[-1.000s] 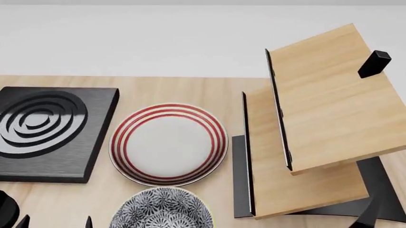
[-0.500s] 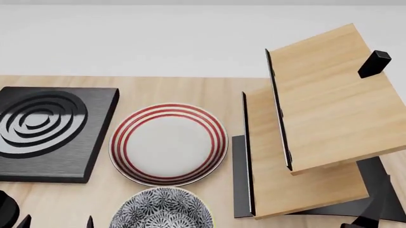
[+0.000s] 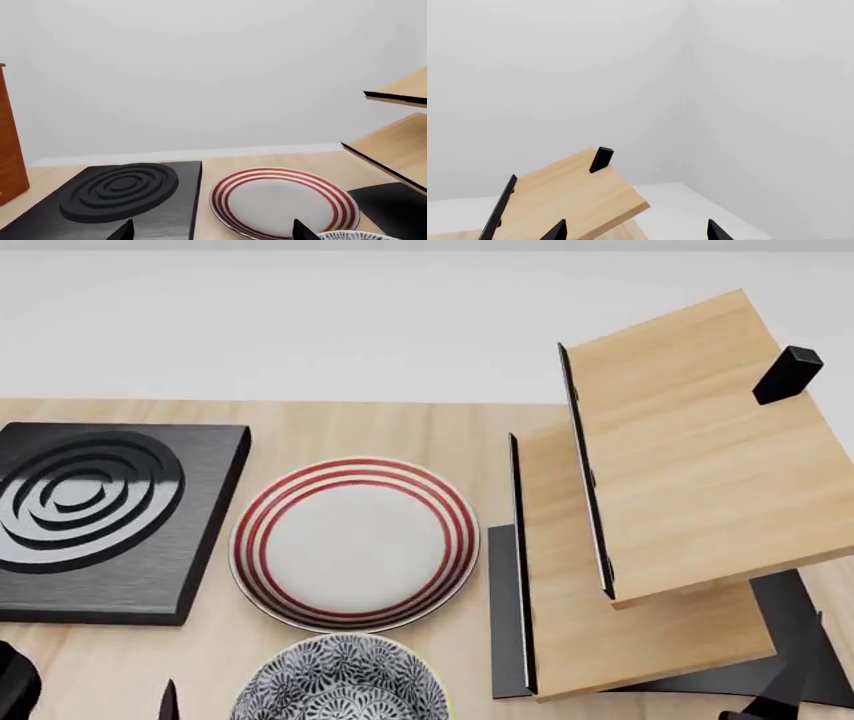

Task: Pick up the cream cheese and put it in the bowl.

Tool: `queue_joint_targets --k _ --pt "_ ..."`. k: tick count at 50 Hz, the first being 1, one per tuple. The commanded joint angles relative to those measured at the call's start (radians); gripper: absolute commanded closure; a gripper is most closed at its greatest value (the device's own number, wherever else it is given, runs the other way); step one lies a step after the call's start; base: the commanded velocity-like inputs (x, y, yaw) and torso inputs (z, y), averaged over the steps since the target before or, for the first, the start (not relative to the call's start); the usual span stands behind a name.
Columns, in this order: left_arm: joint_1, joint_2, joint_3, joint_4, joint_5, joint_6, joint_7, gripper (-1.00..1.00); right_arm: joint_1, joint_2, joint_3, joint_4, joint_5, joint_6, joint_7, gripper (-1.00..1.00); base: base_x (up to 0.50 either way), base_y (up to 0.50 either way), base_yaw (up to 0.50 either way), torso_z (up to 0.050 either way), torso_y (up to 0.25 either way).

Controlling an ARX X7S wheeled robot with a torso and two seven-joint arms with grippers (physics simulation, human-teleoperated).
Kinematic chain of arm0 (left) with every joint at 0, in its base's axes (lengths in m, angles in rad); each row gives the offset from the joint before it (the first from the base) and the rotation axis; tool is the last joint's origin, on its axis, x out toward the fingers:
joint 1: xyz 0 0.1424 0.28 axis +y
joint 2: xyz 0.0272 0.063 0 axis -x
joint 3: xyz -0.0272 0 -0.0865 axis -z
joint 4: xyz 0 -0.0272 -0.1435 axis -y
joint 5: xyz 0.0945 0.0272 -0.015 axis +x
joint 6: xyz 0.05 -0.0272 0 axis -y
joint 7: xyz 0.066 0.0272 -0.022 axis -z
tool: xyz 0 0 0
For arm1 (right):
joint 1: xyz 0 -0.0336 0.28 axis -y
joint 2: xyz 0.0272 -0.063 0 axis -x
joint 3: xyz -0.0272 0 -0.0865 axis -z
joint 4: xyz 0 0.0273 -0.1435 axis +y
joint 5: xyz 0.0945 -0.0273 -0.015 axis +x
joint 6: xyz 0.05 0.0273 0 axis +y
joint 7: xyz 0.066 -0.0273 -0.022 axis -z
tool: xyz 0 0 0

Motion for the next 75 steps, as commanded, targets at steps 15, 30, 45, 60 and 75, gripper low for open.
queue_joint_targets --k 15,30,45,60,75 --pt "0.022 -0.159 -0.048 0.388 -0.163 -0.334 -0.016 -1.00 0.004 0.001 -0.005 0.003 0.003 0.003 0.003 -1.00 0.00 0.00 0.00 0.000 0.000" --pt "-0.027 -0.279 -0.147 0.501 -0.313 -0.562 -0.052 -1.00 0.003 0.001 -0.002 0.006 0.012 -0.004 -0.001 -1.00 0.00 0.00 0.00 0.000 0.000" --pt "-0.116 -0.367 -0.211 0.514 -0.496 -0.756 -0.049 -1.00 0.005 0.001 0.000 0.005 0.016 -0.002 0.002 -1.00 0.00 0.00 0.00 0.000 0.000" --pt "-0.200 -0.418 -0.210 0.499 -0.604 -0.881 -0.030 -1.00 0.008 0.002 -0.001 0.010 0.017 -0.001 0.005 -1.00 0.00 0.00 0.00 0.000 0.000" --pt "-0.250 -0.456 -0.119 0.459 -0.626 -0.979 0.024 -1.00 0.009 0.003 -0.004 0.013 0.016 -0.004 0.004 -1.00 0.00 0.00 0.00 0.000 0.000"
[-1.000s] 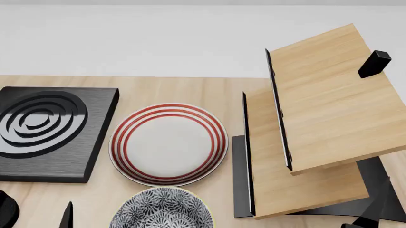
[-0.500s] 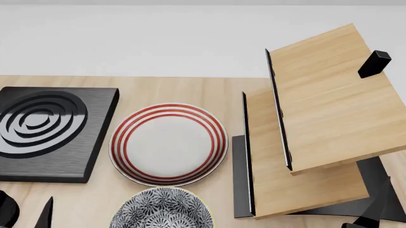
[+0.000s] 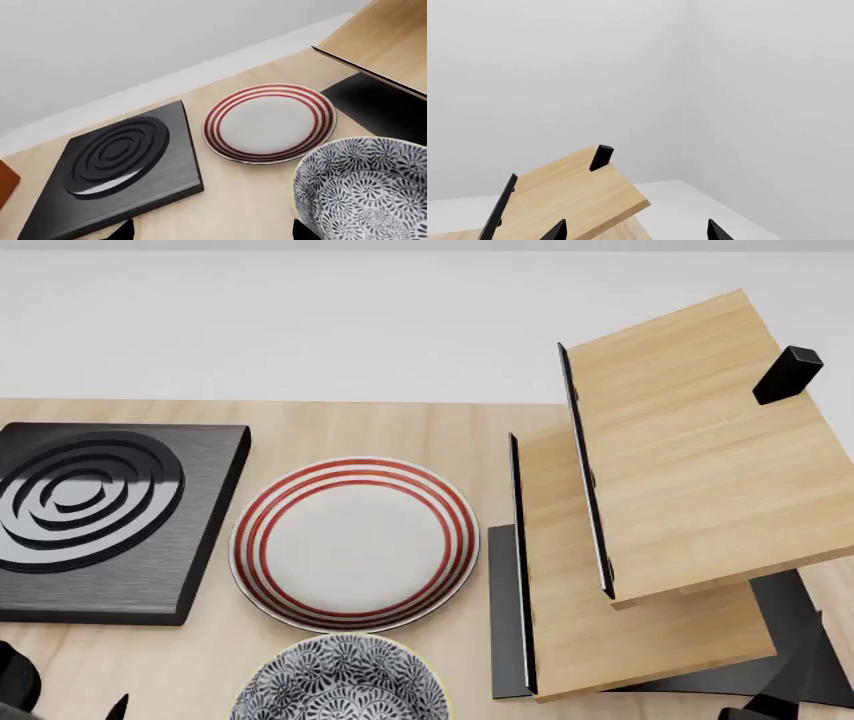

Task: Pick up the cream cheese and put it in the bowl.

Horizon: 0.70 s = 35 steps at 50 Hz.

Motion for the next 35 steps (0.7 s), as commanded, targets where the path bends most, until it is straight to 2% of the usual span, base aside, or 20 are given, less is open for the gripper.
queue_joint_targets --k 1,9,17,25,35 --pt "-0.041 -0.026 0.055 -0.029 -0.019 -0.069 0.035 -1.00 0.000 0.000 -0.001 0.002 -0.001 -0.003 0.000 -1.00 0.00 0.00 0.00 0.000 0.000" --pt "-0.065 -0.056 0.143 -0.055 0.014 -0.079 0.126 -1.00 -0.001 0.000 0.000 0.002 -0.002 -0.006 0.002 -1.00 0.00 0.00 0.00 0.000 0.000" --pt "-0.076 -0.063 0.178 -0.091 0.027 -0.094 0.155 -1.00 -0.002 0.001 -0.002 0.001 -0.005 -0.006 0.003 -1.00 0.00 0.00 0.00 0.000 0.000" --pt "-0.093 -0.074 0.259 -0.092 0.066 -0.122 0.190 -1.00 -0.003 0.002 -0.001 0.000 -0.005 -0.005 0.005 -1.00 0.00 0.00 0.00 0.000 0.000" --pt "-0.134 -0.064 0.294 -0.124 0.084 -0.148 0.205 -1.00 -0.004 0.002 0.001 -0.001 0.000 -0.006 0.006 -1.00 0.00 0.00 0.00 0.000 0.000"
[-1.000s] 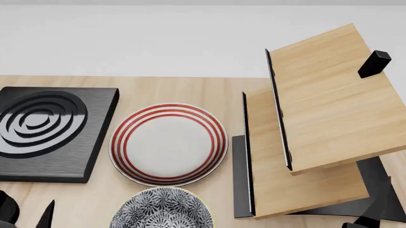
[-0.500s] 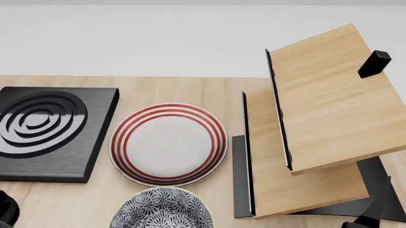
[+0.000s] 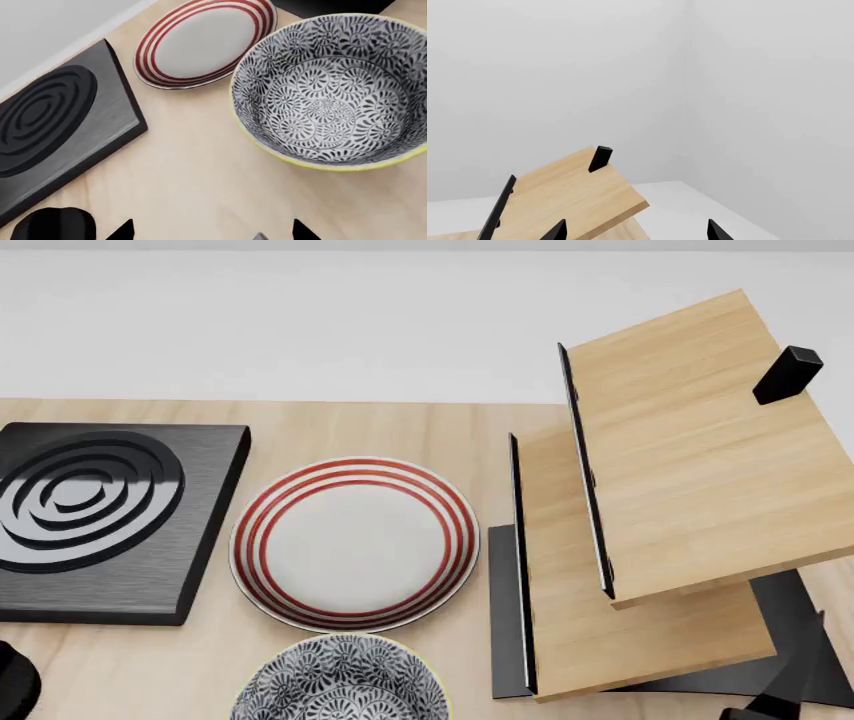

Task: Pick up the cream cheese and put it in the bowl.

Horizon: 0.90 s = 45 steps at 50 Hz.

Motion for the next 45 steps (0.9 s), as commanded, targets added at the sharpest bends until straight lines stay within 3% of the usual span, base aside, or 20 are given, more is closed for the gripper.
queue_joint_targets --k 1,29,45 --pt "-0.042 0.001 0.055 -0.026 0.021 -0.036 0.030 -1.00 -0.001 0.000 0.002 -0.001 0.002 0.000 0.002 -1.00 0.00 0.00 0.00 0.000 0.000" --pt "-0.104 0.036 0.217 -0.098 0.087 -0.102 0.089 -1.00 0.002 0.001 -0.001 0.002 0.005 0.000 0.004 -1.00 0.00 0.00 0.00 0.000 0.000" --pt "-0.113 0.040 0.240 -0.139 0.099 -0.100 0.106 -1.00 0.001 0.002 0.001 0.002 0.006 -0.005 0.004 -1.00 0.00 0.00 0.00 0.000 0.000"
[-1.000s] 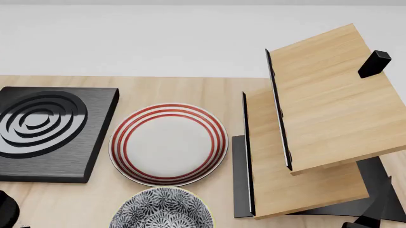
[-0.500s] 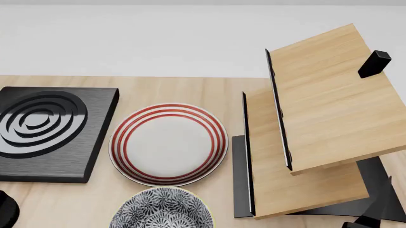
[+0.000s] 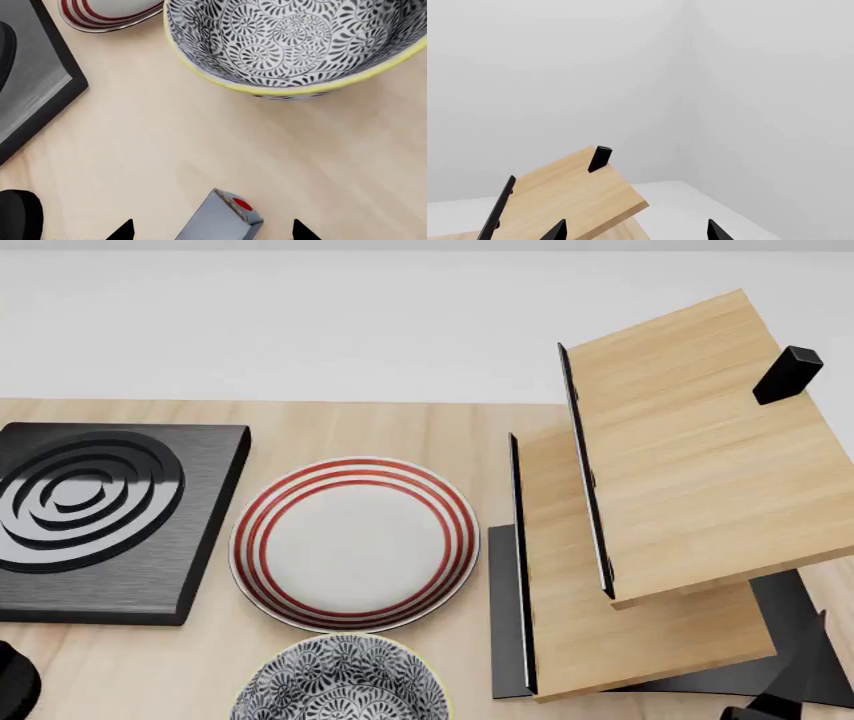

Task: Pick up the cream cheese and put it in the bowl.

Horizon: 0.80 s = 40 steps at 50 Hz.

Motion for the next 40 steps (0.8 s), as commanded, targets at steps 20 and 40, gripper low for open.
queue_joint_targets --k 20,40 --pt "-0.012 0.006 0.011 -0.044 -0.009 -0.017 0.012 -1.00 -0.002 0.001 0.004 -0.001 0.004 -0.007 0.002 -1.00 0.00 0.00 0.00 0.000 0.000" --pt "-0.026 0.018 0.026 -0.086 -0.005 -0.027 0.012 -1.00 0.005 0.002 0.000 0.003 0.004 -0.003 0.005 -1.00 0.00 0.00 0.00 0.000 0.000"
